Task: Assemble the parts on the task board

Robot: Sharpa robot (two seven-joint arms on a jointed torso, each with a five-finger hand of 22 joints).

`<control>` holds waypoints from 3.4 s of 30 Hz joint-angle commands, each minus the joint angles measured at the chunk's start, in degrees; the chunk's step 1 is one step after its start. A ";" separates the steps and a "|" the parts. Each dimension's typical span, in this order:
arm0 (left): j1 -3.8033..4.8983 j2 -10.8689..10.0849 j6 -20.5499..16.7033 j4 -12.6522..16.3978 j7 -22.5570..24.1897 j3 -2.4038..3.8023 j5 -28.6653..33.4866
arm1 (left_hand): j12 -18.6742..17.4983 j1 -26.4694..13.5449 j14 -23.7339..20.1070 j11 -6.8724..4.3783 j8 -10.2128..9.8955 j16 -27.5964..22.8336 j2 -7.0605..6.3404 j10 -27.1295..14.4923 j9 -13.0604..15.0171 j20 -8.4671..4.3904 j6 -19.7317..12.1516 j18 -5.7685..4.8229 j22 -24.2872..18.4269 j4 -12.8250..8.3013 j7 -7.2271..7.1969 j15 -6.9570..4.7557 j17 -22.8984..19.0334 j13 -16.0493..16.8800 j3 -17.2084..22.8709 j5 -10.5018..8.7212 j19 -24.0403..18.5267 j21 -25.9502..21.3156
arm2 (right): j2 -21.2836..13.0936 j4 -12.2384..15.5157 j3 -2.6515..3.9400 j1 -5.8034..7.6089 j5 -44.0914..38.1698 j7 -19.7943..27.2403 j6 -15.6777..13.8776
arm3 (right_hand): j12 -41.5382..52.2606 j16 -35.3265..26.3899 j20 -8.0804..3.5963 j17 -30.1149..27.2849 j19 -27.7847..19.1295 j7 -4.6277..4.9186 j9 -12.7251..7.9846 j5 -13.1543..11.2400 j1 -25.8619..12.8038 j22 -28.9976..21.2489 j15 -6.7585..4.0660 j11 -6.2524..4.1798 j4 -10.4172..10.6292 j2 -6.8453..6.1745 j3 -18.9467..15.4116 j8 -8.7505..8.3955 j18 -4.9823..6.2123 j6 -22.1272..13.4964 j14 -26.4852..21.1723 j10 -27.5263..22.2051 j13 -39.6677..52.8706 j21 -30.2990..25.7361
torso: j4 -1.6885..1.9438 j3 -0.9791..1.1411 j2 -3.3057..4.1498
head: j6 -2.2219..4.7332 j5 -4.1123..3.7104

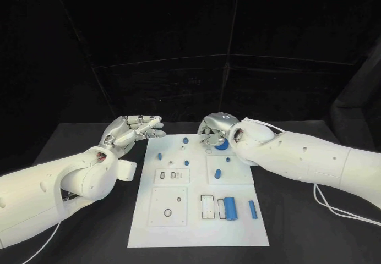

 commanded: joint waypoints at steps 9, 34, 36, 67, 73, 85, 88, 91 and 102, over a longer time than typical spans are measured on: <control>0.13 -0.31 0.83 -0.07 0.77 0.06 -0.22 | -0.31 0.03 0.02 -0.10 -0.29 -0.40 0.69 0.74 0.04 0.19 0.70 0.87 -0.15 -0.41 0.01 0.21 0.12 0.04 -0.04 -0.30 0.11 -0.40 | -8.95 5.93 1.23 0.84 13.11 -6.96 8.04 | 59.05 9.63 -1.61 19.35 5.87 -0.86 -0.01 0.55 0.43 8.56 -1.03 -1.23 6.44 -1.00 -10.02 0.58 -2.19 -3.84 3.79 9.73 62.24 4.74 | 0.07 -0.09 0.04 | 0.22 -0.59; 0.15 0.05 0.92 -0.82 0.70 0.05 -0.22 | -0.33 -0.02 0.06 -0.11 -0.31 -0.45 0.64 0.84 0.03 0.18 0.76 0.88 -0.17 -0.44 0.03 0.19 0.15 0.04 -0.12 -0.33 0.13 -0.43 | -8.13 3.17 1.40 0.85 9.56 -9.17 12.62 | 69.13 10.70 -0.51 21.80 6.00 0.12 0.04 1.62 4.10 8.74 -0.06 -0.03 10.85 -0.17 -13.99 1.51 -2.14 -5.23 3.97 10.90 74.23 4.94 | 0.13 -0.05 0.12 | 0.29 -0.99; 0.15 0.08 0.94 -0.86 0.69 0.05 -0.22 | -0.35 -0.04 0.07 -0.11 -0.32 -0.47 0.62 0.85 0.02 0.18 0.76 0.89 -0.18 -0.46 0.04 0.19 0.17 0.03 -0.14 -0.34 0.14 -0.44 | -7.99 3.11 1.40 0.85 9.55 -9.12 12.25 | 69.24 10.72 -0.51 21.84 6.03 0.12 0.04 1.85 4.14 8.81 -0.06 -0.03 10.92 0.01 -13.98 1.57 -2.15 -5.19 3.97 10.93 74.37 4.97 | 0.15 -0.04 0.12 | 0.28 -1.02; 0.14 0.47 1.56 -1.70 0.00 0.04 -0.22 | -0.41 -0.05 0.10 -0.07 -0.38 -0.52 0.60 0.83 0.01 0.18 0.74 0.89 -0.19 -0.50 0.11 0.19 0.19 0.01 -0.18 -0.34 0.16 -0.47 | -6.84 2.77 1.39 0.82 5.53 -8.80 13.26 | 70.34 11.11 -0.63 22.93 6.25 -0.15 0.05 2.24 5.94 9.26 -0.22 -0.24 9.91 0.54 -14.08 2.77 -2.24 -3.99 4.13 11.35 75.89 5.27 | 0.19 -0.09 0.16 | -0.09 -1.27; 0.14 0.58 1.70 -1.84 -0.03 0.04 -0.22 | -0.50 0.01 0.11 -0.03 -0.45 -0.59 0.59 0.79 -0.02 0.18 0.70 0.88 -0.21 -0.60 0.17 0.20 0.22 -0.01 -0.20 -0.34 0.19 -0.50 | -6.69 2.72 1.38 0.81 5.19 -8.93 14.72 | 70.36 11.11 -0.63 22.94 6.27 -0.15 0.05 2.11 5.95 9.31 -0.22 -0.25 9.88 0.51 -14.11 2.79 -2.25 -3.98 4.13 11.36 75.92 5.29 | 0.14 -0.05 0.13 | -0.24 -1.48; 0.13 0.66 1.69 -2.05 -0.06 0.04 -0.22 | -0.53 0.03 0.12 -0.02 -0.48 -0.61 0.59 0.77 -0.02 0.18 0.69 0.88 -0.21 -0.64 0.18 0.20 0.23 -0.02 -0.20 -0.33 0.20 -0.51 | -6.63 2.39 1.38 0.80 5.47 -8.30 13.25 | 70.67 11.20 -0.77 23.19 6.41 -0.31 0.14 -0.49 7.48 9.60 -0.41 -0.41 9.09 2.50 -12.50 3.50 -2.29 -2.65 4.17 11.58 76.37 5.43 | 0.23 -0.11 0.16 | -0.32 -1.62; 0.13 0.66 1.68 -2.07 -0.07 0.04 -0.22 | -0.53 0.03 0.12 -0.02 -0.48 -0.61 0.59 0.77 -0.02 0.18 0.69 0.88 -0.21 -0.64 0.18 0.20 0.23 -0.02 -0.20 -0.33 0.20 -0.51 | -6.59 2.45 1.38 0.80 5.58 -7.85 11.55 | 71.11 11.25 -0.98 23.38 6.58 -0.63 0.27 -3.29 8.93 9.89 -0.68 -0.67 8.25 4.31 -10.36 4.22 -2.33 -0.95 4.21 11.86 76.86 5.59 | 0.20 -0.12 0.14 | -0.28 -1.57; 0.13 0.66 1.69 -2.10 -0.07 0.04 -0.22 | -0.53 0.03 0.12 -0.02 -0.48 -0.61 0.59 0.77 -0.02 0.18 0.69 0.88 -0.21 -0.64 0.18 0.20 0.23 -0.02 -0.20 -0.33 0.20 -0.51 | -6.61 2.73 1.38 0.80 5.65 -6.84 8.01 | 71.92 11.35 -1.36 23.67 6.95 -1.39 0.51 -4.29 10.13 10.51 -1.20 -1.29 7.21 5.59 -8.21 5.19 -2.43 1.40 4.27 12.36 77.70 5.90 | 0.19 -0.12 0.11 | -0.30 -1.54; 0.13 0.61 1.77 -1.98 -0.08 0.03 -0.22 | -0.61 0.11 0.14 0.01 -0.54 -0.67 0.59 0.73 -0.04 0.18 0.66 0.88 -0.23 -0.73 0.22 0.21 0.26 -0.04 -0.20 -0.33 0.22 -0.54 | -7.15 6.59 1.39 0.79 7.91 -3.34 -0.92 | 72.44 11.48 -2.01 24.12 7.52 -1.97 0.23 -5.27 6.75 11.39 -1.68 -1.85 7.33 4.75 -6.49 4.78 -2.65 3.14 4.38 12.83 78.38 6.39 | 0.37 -0.20 0.07 | -0.09 -1.12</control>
